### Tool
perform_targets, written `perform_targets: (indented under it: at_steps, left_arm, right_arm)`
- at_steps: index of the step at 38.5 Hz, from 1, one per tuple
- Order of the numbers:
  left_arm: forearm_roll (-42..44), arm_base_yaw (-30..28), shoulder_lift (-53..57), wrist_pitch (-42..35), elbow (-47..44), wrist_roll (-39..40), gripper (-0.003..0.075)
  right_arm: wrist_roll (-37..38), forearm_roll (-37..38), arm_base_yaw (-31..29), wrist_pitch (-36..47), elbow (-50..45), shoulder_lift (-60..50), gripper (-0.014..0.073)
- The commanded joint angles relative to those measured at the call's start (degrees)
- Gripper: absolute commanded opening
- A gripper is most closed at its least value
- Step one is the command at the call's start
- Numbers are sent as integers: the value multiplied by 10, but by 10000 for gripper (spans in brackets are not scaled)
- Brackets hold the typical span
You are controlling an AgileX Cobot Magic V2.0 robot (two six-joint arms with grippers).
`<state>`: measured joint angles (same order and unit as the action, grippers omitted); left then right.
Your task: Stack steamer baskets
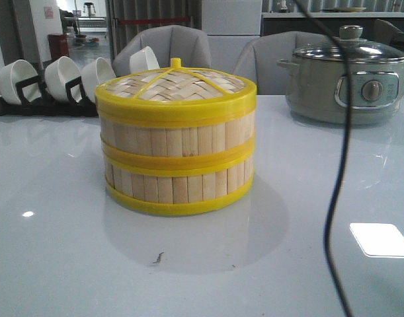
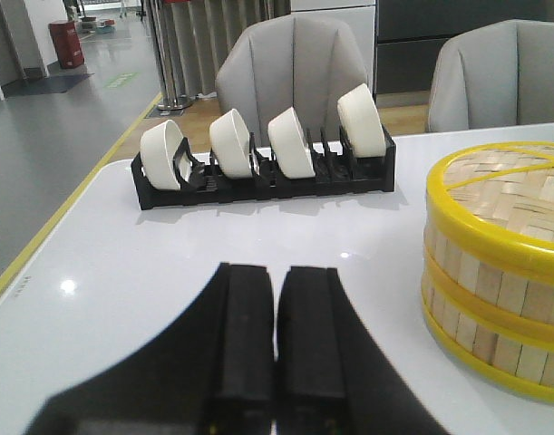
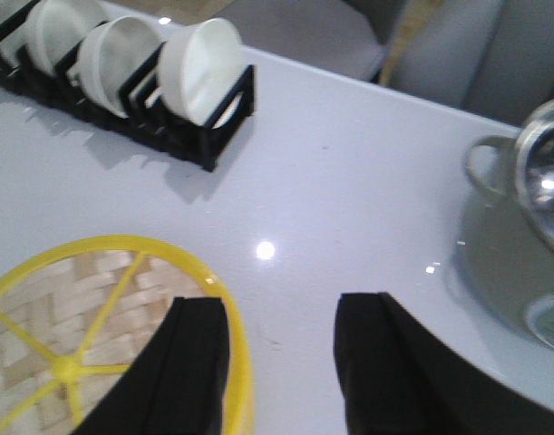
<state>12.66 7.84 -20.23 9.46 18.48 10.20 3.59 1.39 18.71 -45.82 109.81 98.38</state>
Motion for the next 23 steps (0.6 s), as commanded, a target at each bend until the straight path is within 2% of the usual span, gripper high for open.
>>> perform_targets:
  at_steps: [1,13,17,23]
  left_arm:
    - [1,-2,-8,-52,16,4,95]
    - [1,-2,-8,-52,16,4,95]
    - [1,-2,-8,-52,16,4,95]
    - [1,-2,-8,-52,16,4,95]
  right_arm:
    - [-4,9,-49,61,-48,-92,394]
    - [-4,9,-169,211,-352,-311,394]
    - [-4,9,-191,272,-464,-382,394]
    - [-4,9,-207,319,-600,-472,394]
